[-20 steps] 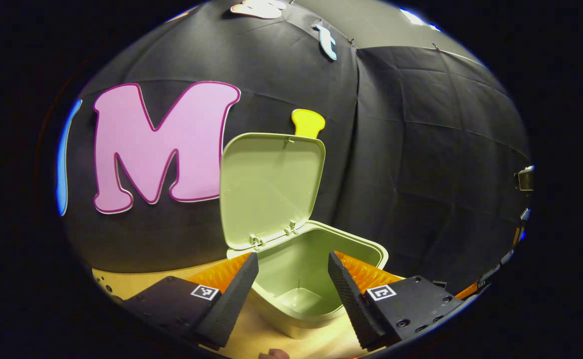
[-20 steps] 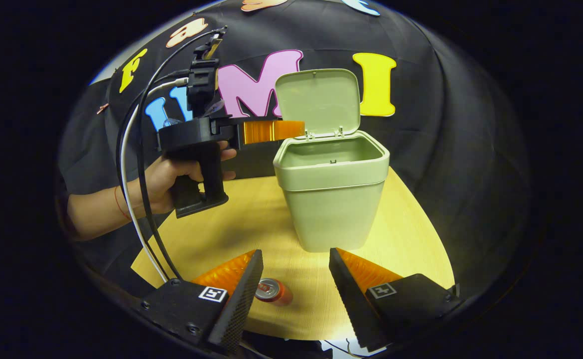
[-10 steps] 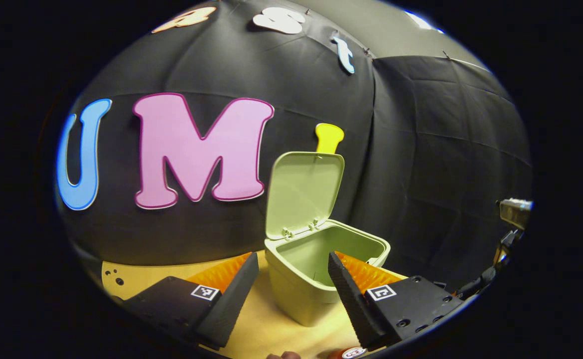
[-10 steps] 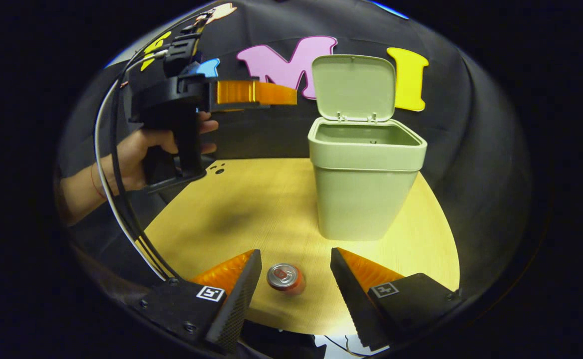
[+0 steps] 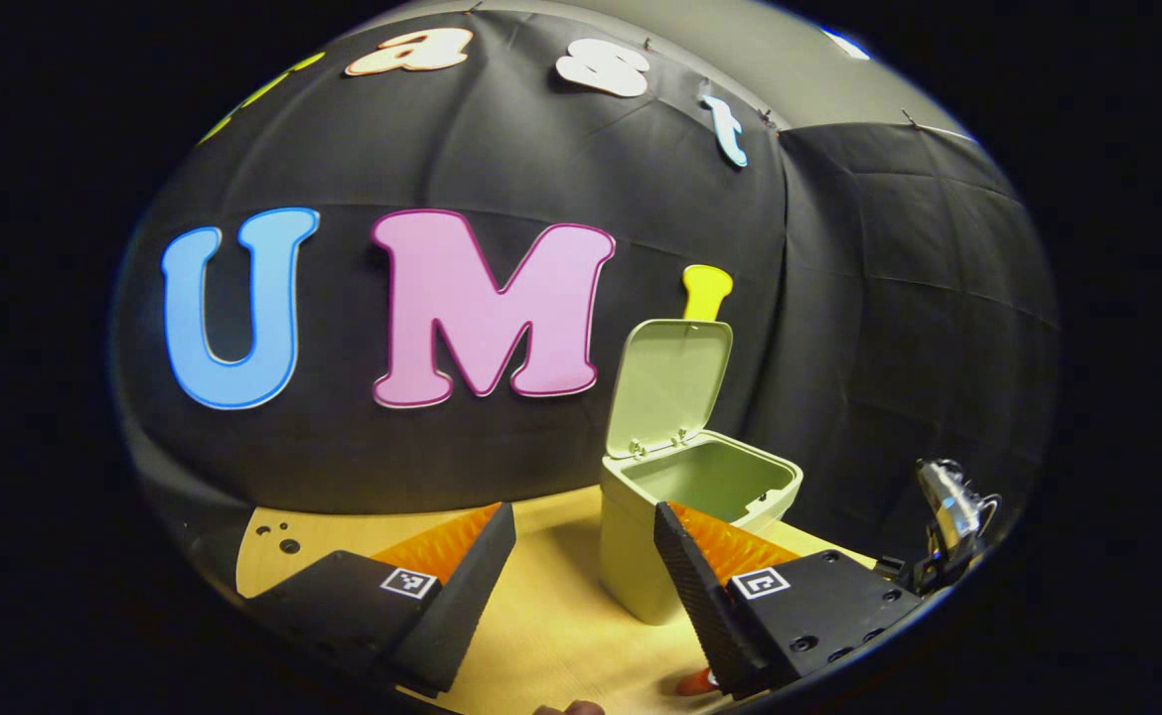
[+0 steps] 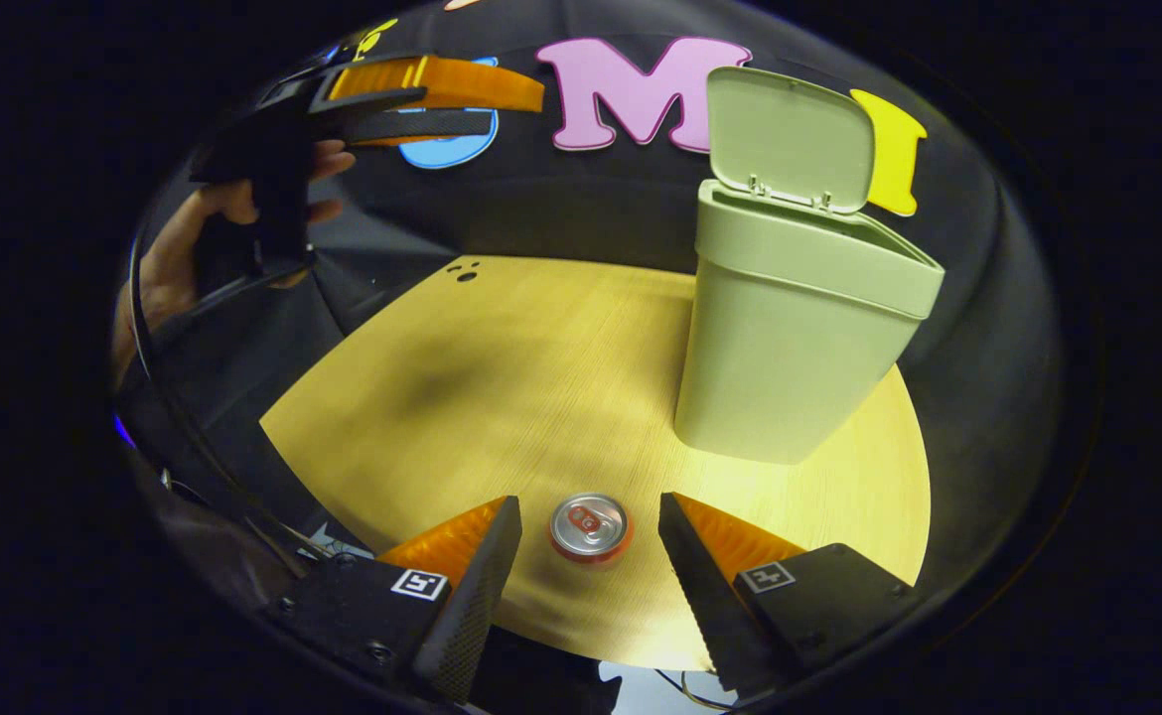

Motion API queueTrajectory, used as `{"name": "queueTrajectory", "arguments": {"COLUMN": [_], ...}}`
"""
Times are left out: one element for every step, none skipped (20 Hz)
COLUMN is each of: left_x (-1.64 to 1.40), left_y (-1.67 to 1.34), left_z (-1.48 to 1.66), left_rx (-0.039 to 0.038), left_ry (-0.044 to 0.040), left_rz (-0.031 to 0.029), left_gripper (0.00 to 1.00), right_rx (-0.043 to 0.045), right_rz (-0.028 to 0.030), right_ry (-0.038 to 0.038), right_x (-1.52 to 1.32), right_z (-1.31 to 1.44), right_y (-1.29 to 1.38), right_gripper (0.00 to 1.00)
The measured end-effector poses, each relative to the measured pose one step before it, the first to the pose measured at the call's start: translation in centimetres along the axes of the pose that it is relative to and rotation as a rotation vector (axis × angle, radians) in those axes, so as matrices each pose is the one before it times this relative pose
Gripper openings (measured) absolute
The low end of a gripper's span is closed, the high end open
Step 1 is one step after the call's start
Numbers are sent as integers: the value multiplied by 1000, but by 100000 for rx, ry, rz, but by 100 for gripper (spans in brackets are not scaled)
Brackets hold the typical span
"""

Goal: Press the lid of the desktop garbage bin to open it, pick up the crumpled paper on the desktop and throw it into the bin, then pick up the pop can on the desktop and drop it into the bin, and finally close the garbage bin lid.

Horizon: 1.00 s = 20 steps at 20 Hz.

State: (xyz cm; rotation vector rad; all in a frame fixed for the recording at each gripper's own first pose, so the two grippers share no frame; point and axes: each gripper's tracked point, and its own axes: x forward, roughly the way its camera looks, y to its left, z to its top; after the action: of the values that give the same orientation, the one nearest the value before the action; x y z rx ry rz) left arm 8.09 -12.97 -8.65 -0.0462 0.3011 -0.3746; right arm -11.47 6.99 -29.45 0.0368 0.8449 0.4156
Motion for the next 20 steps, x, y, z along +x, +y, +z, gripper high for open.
{"name": "queueTrajectory", "arguments": {"left_x": [-603, -640, -535, -482, -442, -376, -376, -316, -330, -304, -276, -239, -220, -163, -100, -127, 9, -25, -58, 4], "left_y": [849, 877, 813, 739, 768, 647, 779, 797, 678, 676, 496, 390, 377, 424, 328, 335, 166, 95, 119, 39], "left_z": [-570, -453, -482, -292, -319, -138, -243, -118, -212, -136, -213, -52, -257, -198, -253, -35, -89, 33, -132, 32], "left_rx": [-327, -440, -915, -1294, -1261, -817, -183, 166, 179, 149, -43, -190, -218, -218, -121, -151, -250, -211, -76, -15], "left_ry": [680, 814, 749, 620, 388, 366, 425, 251, 240, 367, 252, 92, 273, 468, 433, 158, 47, 33, 121, 106], "left_rz": [2154, 2283, 2114, 1775, 1812, 1552, 1812, 1787, 1592, 1405, 1201, 799, 789, 838, 830, 737, 447, 228, 152, 23], "left_gripper": [92, 92, 92, 92, 92, 92, 92, 92, 92, 92, 92, 93, 92, 93, 92, 92, 92, 92, 92, 92], "right_rx": [-1685, -1754, -1702, -1258, -1038, -876, -796, -676, -268, -220, -7, -141, -552, -570, -245, -228, -367, -414, -101, 668], "right_rz": [258, 157, 6, 325, 327, 292, 143, 178, 397, 211, 244, -32, -314, -213, 428, 264, 46, -466, -145, 899], "right_ry": [1323, 1074, 1559, 1309, 1072, 1058, 1082, 1260, 1328, 1456, 1804, 2075, 1641, 1553, 1692, 993, 1005, 869, 306, -225], "right_x": [475, 494, 412, 370, 403, 242, 355, 422, 517, 528, 484, 351, 364, 306, 353, 348, 252, 332, 113, 61], "right_z": [-373, -357, -385, -393, -142, -215, -145, -137, -153, -195, -308, -436, -356, -436, -400, -164, -201, -269, 131, 178], "right_y": [187, 46, 9, 63, 33, 44, 33, -136, 5, -74, -23, -125, -60, 44, 47, 10, 49, -67, 53, 183], "right_gripper": [90, 90, 90, 90, 90, 90, 90, 89, 88, 88, 87, 87, 88, 88, 87, 88, 88, 88, 88, 87]}}
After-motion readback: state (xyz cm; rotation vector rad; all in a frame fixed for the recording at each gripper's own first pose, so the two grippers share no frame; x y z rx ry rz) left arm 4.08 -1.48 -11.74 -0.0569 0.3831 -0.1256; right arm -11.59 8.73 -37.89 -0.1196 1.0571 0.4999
